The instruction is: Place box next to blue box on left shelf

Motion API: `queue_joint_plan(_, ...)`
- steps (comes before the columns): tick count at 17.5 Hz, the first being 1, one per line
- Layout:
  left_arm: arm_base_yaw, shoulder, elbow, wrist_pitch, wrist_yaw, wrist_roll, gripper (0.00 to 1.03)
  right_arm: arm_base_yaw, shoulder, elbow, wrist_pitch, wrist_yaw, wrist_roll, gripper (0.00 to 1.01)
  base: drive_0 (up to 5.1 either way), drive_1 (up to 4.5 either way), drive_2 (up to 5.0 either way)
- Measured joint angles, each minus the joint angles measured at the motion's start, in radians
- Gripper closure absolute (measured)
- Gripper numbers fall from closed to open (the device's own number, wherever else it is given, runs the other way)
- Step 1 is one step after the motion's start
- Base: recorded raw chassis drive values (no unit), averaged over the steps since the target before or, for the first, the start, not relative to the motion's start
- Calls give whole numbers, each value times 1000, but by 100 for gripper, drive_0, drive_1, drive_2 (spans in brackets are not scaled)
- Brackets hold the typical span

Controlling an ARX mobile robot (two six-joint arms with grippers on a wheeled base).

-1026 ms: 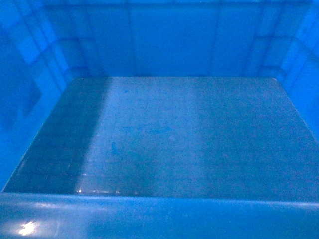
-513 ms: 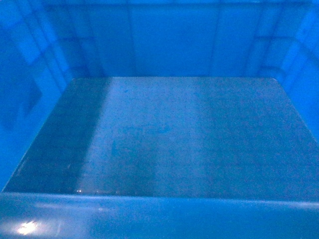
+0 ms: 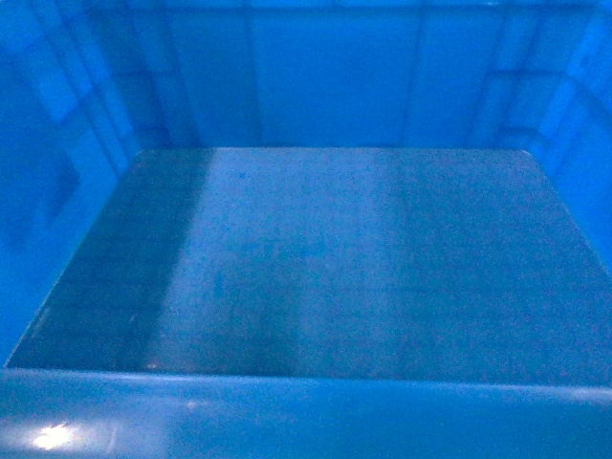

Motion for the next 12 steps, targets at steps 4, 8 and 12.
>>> queue_joint_plan(4, 0, 0, 0, -1, -1, 0, 73, 0, 0, 0, -1, 0, 0, 92, 4, 427, -419)
queue_joint_plan(8, 0, 0, 0, 0, 0, 1, 73, 0, 0, 0, 0, 0, 0, 92, 2, 425, -420)
queue_joint_plan(12, 0, 0, 0, -1, -1, 2, 73, 0, 0, 0, -3, 0, 1, 92, 0, 422, -423)
